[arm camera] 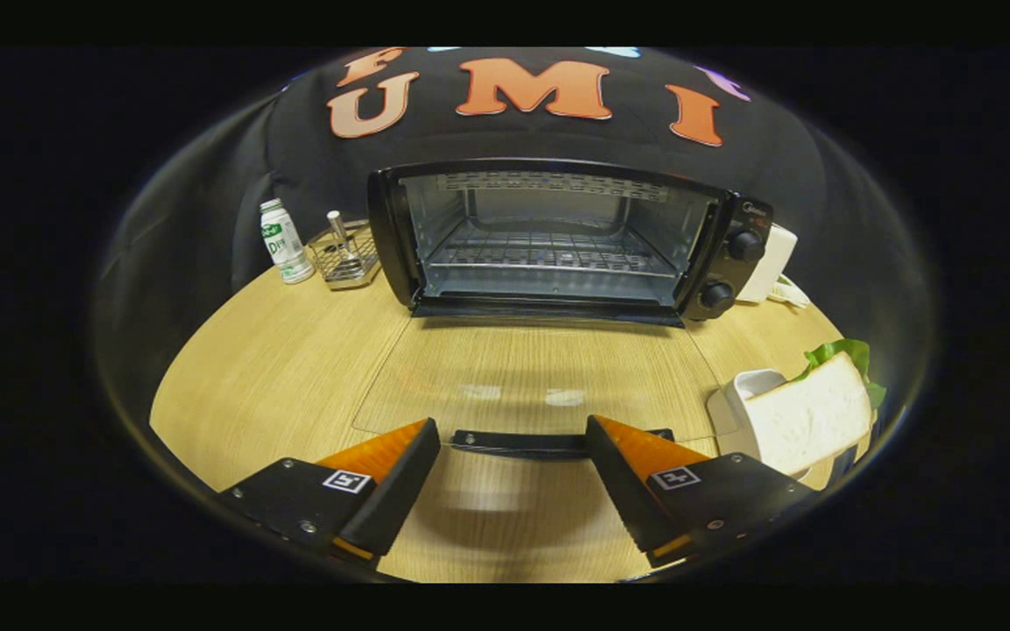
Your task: Open the toaster oven, put the food inside, and close the toaster oven door.
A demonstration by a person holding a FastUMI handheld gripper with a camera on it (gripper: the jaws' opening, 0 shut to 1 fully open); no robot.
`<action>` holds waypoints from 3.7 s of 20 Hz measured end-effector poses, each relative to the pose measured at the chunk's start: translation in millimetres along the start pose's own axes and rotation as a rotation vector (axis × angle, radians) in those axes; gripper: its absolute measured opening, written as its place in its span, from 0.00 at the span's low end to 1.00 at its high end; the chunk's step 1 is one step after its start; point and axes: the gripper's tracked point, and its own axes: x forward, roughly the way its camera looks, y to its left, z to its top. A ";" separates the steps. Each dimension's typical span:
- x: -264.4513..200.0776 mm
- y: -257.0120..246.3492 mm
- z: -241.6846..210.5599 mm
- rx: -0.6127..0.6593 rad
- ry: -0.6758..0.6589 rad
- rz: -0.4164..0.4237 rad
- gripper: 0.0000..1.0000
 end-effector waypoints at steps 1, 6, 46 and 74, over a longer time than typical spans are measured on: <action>-2.5 0.3 4.3 0.016 -0.012 0.004 1.00; -21.2 -16.0 30.6 0.123 -0.059 0.015 1.00; -34.2 -239.3 -32.3 0.274 0.461 0.385 0.77; -50.3 -130.2 111.1 0.876 -0.053 0.402 0.31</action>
